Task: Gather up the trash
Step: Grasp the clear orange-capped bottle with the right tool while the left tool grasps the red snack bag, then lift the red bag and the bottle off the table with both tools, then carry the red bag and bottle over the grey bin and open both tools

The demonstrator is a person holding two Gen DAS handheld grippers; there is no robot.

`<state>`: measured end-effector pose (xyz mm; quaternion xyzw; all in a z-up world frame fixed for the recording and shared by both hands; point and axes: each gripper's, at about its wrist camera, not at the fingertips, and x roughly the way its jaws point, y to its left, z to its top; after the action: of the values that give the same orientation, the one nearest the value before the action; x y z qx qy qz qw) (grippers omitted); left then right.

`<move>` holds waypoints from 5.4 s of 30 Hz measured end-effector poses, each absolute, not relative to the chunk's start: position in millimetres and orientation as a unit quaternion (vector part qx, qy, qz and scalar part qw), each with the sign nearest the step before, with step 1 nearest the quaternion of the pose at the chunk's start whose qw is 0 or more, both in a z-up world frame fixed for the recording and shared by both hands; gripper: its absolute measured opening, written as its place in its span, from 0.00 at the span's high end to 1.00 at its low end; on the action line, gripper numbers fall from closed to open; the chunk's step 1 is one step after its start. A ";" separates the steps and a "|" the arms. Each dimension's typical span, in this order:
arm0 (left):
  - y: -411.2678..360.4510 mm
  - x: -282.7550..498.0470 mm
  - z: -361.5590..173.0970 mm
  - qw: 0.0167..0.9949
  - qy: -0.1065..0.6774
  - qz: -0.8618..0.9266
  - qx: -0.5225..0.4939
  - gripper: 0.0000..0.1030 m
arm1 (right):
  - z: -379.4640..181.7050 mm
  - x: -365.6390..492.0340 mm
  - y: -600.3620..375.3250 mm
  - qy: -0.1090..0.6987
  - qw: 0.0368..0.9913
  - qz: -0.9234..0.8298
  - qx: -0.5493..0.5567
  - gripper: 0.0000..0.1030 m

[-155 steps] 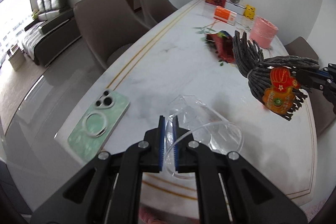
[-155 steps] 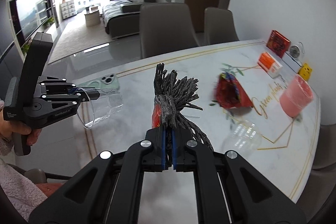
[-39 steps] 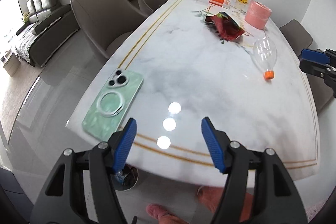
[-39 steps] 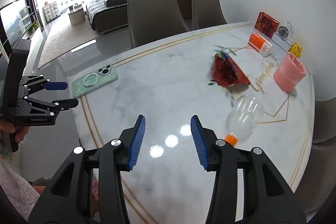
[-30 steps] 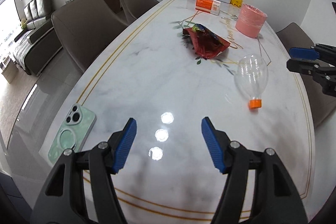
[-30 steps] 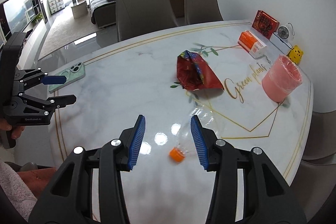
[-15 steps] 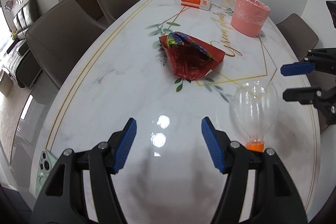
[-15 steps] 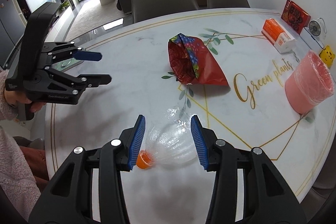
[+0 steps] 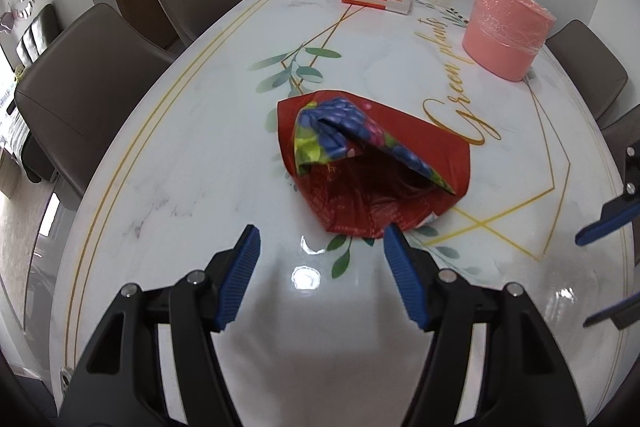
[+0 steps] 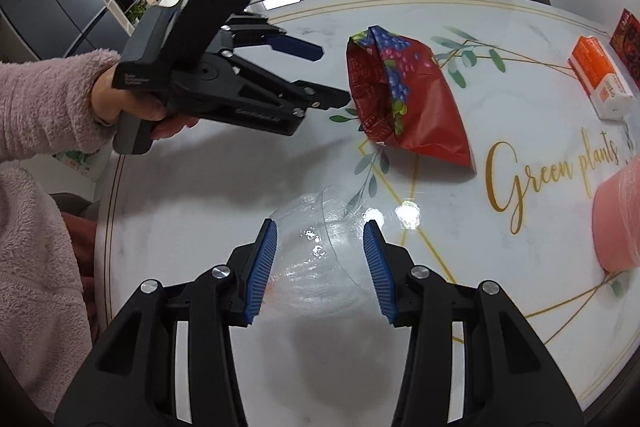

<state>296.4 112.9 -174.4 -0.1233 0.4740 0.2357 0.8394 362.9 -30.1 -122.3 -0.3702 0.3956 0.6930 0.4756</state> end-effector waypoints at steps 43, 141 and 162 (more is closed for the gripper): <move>93.2 324.0 -177.5 0.866 0.461 0.169 -0.096 0.83 | -106.0 296.6 -64.7 0.378 0.582 0.626 -0.355 0.99; 172.0 -397.1 -275.4 0.723 0.437 0.456 -0.280 0.90 | -271.8 -274.1 139.6 0.353 0.486 0.724 -0.339 0.99; 213.6 -362.9 -485.8 0.721 0.503 0.385 -0.280 0.90 | -499.8 -243.1 184.2 0.385 0.507 0.689 -0.346 0.80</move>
<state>-362.9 213.6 -485.8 -0.2802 0.5033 0.3852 0.7209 -243.1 184.2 -499.8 -0.3462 0.3851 0.6891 0.5069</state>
